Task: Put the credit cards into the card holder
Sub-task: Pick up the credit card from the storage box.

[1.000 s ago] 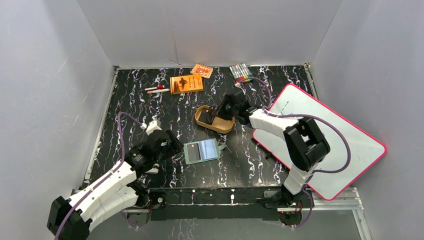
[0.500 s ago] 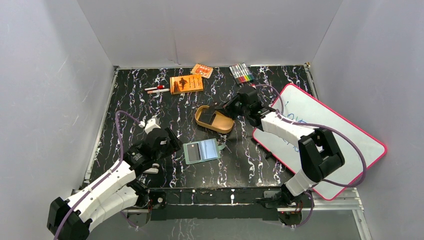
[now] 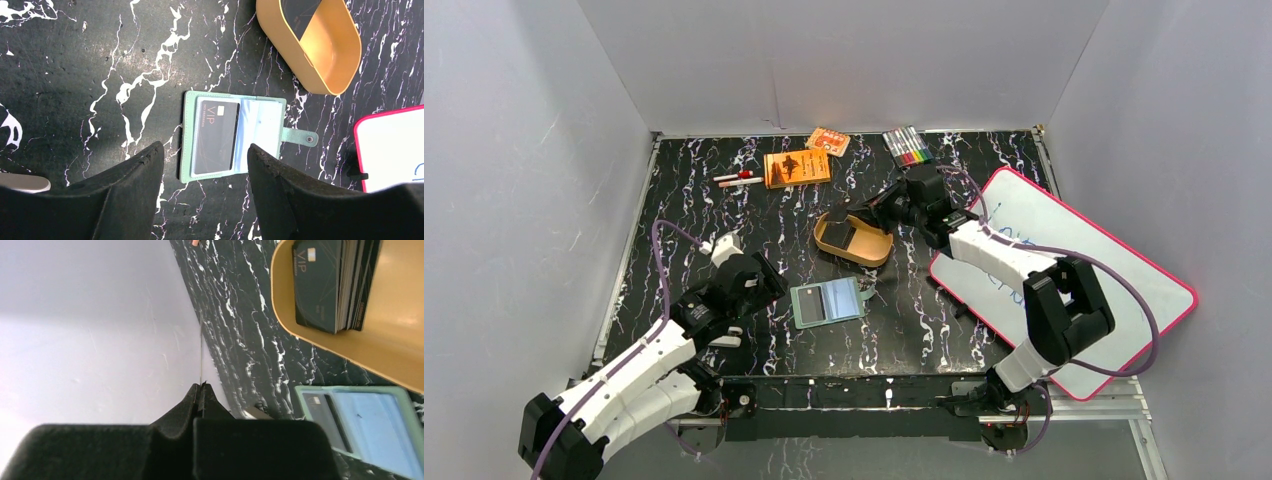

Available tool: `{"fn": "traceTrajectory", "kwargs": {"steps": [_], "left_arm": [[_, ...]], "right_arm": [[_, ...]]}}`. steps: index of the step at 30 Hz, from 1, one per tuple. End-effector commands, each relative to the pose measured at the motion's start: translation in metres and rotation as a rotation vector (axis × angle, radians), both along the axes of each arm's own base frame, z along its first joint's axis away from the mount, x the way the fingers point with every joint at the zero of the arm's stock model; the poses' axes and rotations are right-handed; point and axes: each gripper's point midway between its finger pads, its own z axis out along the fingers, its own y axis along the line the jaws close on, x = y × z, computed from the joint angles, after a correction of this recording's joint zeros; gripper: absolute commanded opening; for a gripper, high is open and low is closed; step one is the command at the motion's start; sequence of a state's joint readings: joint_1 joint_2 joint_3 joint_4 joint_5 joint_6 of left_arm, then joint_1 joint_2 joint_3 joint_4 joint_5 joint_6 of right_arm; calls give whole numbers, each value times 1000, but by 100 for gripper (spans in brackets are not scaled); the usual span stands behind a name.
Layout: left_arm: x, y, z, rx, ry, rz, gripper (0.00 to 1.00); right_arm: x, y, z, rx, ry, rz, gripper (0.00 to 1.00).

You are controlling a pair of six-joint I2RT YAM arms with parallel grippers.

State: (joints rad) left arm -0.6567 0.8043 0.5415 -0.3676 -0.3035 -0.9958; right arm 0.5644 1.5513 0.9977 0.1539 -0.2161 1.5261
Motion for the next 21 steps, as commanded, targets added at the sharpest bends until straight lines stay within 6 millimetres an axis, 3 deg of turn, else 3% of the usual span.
{"fn": "traceTrajectory", "kwargs": {"steps": [1,2,5,11,17,21], "left_arm": [[5,3,10,4,-34,17,59],[5,1,10,7,-39,4,59],[5,-6,8,11,-40,-55,59],[4,-35,-2,-27,-13,-200,57],[2,-54,-17,-61,24,-281,55],[1,-55,-30,-40,69,-293,54]], "right_arm": [[-1,9,50,-157,-335,244,0],[-9,11,55,-201,-426,329,0],[-39,-5,39,-344,-544,496,0],[-97,-33,-17,-431,-592,726,0],[-121,-34,-51,-425,-580,804,0],[-127,-36,-80,-438,-481,852,0]]}}
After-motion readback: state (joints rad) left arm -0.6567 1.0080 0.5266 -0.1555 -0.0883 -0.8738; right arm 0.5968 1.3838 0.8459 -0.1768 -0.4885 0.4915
